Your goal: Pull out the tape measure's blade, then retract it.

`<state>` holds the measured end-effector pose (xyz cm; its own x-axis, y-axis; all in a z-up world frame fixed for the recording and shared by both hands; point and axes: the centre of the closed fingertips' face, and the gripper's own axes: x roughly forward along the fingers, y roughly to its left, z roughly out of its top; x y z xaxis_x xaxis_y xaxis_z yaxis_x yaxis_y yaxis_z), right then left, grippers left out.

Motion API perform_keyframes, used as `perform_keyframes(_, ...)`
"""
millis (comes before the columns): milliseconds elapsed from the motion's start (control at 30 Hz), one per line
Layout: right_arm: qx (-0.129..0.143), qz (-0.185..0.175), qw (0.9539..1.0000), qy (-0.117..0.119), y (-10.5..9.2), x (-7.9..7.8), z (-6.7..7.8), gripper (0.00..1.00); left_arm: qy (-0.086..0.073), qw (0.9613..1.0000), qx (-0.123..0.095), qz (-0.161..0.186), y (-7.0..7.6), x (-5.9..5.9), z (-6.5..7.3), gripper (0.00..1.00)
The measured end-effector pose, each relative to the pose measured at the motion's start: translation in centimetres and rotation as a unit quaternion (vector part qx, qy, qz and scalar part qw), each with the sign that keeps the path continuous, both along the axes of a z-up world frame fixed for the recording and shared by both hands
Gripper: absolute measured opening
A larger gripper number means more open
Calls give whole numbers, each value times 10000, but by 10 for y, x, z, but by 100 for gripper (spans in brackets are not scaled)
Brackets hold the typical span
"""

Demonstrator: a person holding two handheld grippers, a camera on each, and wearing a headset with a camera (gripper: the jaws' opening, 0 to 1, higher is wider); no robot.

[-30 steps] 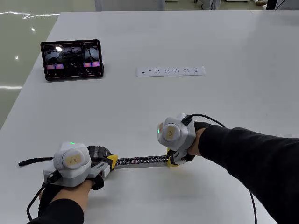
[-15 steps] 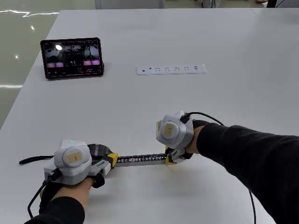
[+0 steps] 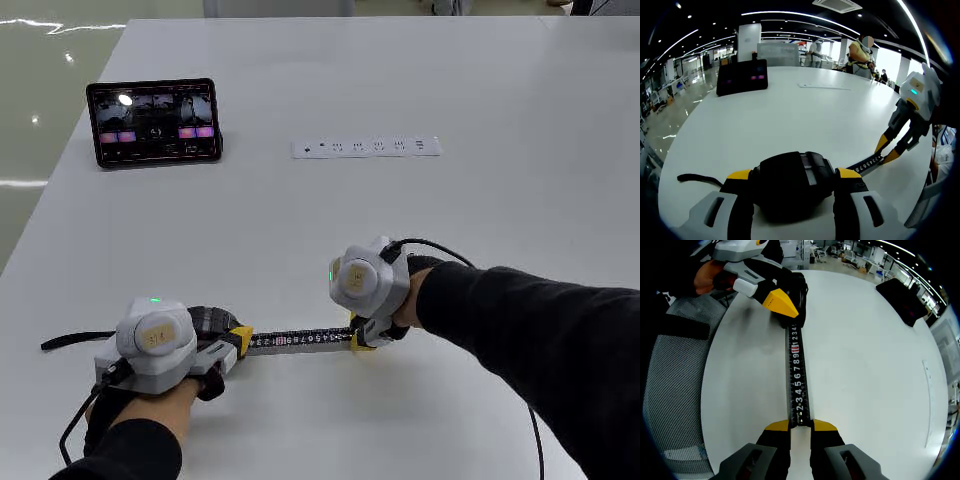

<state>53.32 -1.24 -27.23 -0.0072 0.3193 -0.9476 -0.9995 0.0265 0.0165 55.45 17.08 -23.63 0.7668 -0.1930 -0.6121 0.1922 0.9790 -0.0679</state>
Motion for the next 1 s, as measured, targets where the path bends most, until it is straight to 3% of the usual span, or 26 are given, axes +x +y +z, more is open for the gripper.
perform_keyframes(1000, 30, -2, 10000, 15, 11, 0, 0, 10, 15, 10000, -13, -7, 0, 0, 1, 60)
